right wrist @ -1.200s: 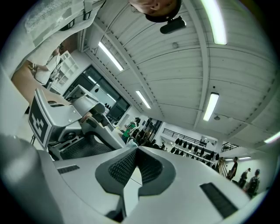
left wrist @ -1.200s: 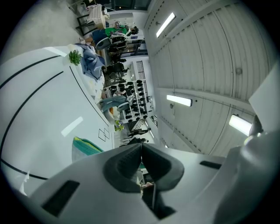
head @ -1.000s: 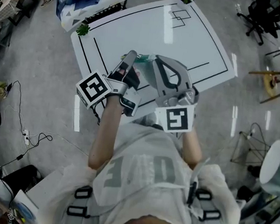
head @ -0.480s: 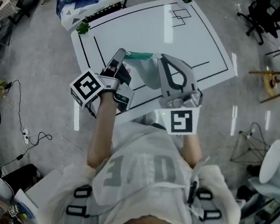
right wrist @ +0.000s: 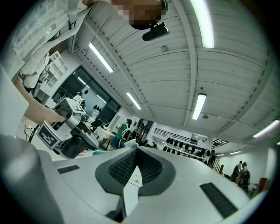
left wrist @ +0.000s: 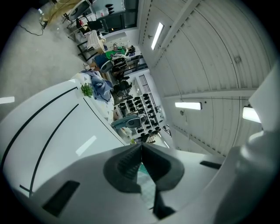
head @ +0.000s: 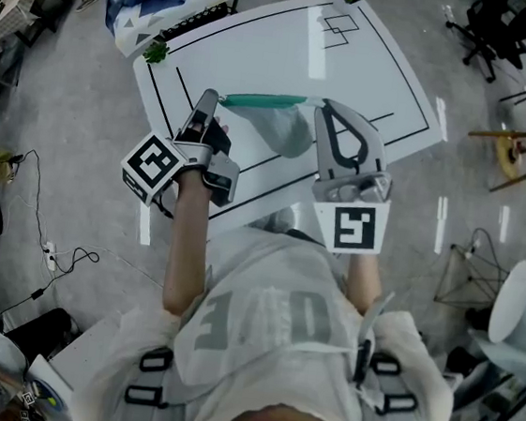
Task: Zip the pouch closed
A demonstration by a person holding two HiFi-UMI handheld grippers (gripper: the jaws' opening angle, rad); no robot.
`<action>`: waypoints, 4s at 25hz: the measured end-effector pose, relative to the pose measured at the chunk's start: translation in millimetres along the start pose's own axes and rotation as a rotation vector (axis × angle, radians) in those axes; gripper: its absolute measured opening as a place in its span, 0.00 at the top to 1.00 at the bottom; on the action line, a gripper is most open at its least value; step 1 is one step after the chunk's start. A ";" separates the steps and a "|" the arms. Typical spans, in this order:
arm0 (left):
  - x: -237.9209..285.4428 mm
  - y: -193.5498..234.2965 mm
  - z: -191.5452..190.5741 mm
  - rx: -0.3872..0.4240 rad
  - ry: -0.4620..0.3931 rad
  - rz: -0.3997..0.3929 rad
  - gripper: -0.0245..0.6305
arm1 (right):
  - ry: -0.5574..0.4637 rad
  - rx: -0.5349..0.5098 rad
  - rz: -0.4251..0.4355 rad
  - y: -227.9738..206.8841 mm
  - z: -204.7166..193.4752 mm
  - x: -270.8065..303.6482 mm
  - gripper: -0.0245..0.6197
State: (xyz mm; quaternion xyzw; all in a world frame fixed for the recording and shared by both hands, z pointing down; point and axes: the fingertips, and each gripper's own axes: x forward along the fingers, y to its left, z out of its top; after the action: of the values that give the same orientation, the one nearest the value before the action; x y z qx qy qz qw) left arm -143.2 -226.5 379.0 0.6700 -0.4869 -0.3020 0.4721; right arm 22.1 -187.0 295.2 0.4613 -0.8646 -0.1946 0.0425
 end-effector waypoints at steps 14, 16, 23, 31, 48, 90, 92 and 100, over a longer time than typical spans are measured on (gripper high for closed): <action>-5.2 12.4 5.5 0.118 -0.012 0.084 0.95 | 0.146 -0.090 0.079 14.7 -30.1 -4.6 0.95; -8.2 15.0 7.9 0.138 -0.022 0.102 0.95 | 0.182 -0.102 0.105 20.6 -38.3 -7.8 0.95; -17.3 26.0 17.9 0.238 -0.045 0.185 0.95 | 0.246 -0.080 0.166 39.6 -59.0 -6.8 0.95; -21.1 36.7 19.9 0.332 -0.069 0.241 0.95 | 0.323 0.138 0.162 50.8 -114.3 -1.5 0.95; -25.7 25.1 27.3 0.369 -0.100 0.218 0.95 | 0.780 0.459 -0.015 47.3 -286.8 -36.9 0.95; -4.5 -38.4 -0.3 1.218 -0.089 0.241 0.95 | 0.239 0.555 -0.164 -40.2 -91.8 16.2 0.89; -3.6 -48.1 -4.9 1.277 -0.106 0.217 0.95 | 0.173 0.512 -0.169 -40.2 -68.9 12.9 0.93; -1.1 -72.0 -17.9 1.283 -0.145 0.144 0.95 | 0.125 0.330 -0.141 -23.0 -44.4 7.6 0.95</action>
State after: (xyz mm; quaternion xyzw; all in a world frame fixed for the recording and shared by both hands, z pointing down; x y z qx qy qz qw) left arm -101.7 -213.6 318.9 0.7624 -0.6450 0.0368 -0.0370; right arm 46.9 -217.9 326.6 0.5326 -0.8460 -0.0236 0.0064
